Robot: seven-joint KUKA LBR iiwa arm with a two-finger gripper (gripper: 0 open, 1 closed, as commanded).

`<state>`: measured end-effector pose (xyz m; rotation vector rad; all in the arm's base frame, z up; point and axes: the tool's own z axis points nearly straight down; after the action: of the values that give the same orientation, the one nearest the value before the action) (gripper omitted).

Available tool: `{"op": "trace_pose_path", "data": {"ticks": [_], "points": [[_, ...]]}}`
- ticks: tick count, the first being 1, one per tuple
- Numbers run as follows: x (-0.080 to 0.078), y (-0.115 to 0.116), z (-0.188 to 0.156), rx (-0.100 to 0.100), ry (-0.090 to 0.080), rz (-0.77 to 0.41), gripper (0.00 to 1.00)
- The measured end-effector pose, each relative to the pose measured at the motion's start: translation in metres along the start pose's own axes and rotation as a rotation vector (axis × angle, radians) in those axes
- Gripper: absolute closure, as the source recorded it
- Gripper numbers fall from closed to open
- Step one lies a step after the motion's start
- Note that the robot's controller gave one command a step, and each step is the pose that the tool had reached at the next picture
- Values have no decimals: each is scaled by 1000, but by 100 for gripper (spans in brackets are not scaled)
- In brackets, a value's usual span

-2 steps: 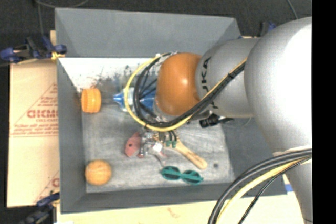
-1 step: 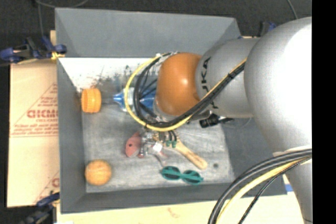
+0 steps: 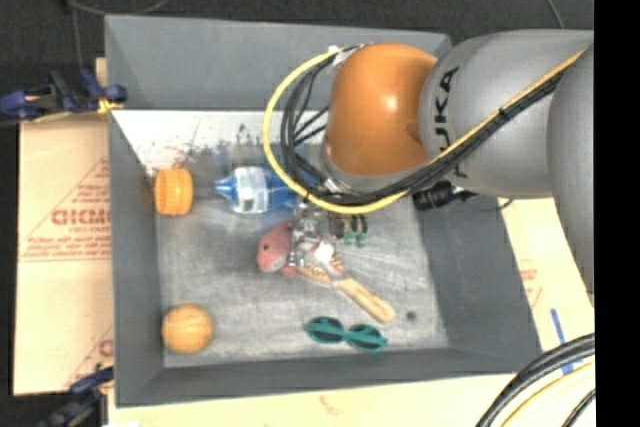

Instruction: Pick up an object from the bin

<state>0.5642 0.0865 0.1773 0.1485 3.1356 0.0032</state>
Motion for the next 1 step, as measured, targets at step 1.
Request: {"op": "trace_pose_path", "data": {"ticks": [1], "points": [[0,0,0,0,0,2,100]]}}
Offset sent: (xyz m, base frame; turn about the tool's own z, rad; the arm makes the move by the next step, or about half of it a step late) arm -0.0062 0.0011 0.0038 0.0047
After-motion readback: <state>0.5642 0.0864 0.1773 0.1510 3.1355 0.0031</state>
